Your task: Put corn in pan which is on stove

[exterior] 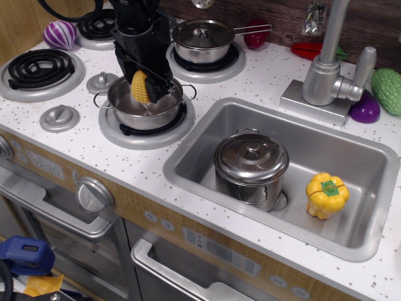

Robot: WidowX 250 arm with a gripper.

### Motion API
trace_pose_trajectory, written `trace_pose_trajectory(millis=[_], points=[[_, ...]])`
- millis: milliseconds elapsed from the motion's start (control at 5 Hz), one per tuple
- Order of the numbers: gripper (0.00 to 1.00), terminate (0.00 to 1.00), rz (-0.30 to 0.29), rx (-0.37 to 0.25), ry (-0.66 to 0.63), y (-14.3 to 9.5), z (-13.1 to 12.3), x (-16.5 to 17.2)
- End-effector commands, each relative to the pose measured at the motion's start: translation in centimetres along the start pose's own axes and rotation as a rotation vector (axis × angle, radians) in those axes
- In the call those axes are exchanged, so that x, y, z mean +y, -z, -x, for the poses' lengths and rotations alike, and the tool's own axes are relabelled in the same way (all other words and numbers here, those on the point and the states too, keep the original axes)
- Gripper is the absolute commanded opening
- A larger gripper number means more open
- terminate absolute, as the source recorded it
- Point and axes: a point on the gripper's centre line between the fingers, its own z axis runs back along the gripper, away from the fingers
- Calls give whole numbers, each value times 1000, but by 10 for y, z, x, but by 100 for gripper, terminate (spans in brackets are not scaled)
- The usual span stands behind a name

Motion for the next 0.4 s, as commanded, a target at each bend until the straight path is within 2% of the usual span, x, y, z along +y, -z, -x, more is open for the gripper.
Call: trace_pose_trajectory(millis=[0,200], points=[[100,0,-18,-39,20,-8,-12,7],[100,100,-18,-39,20,-8,-12,7]])
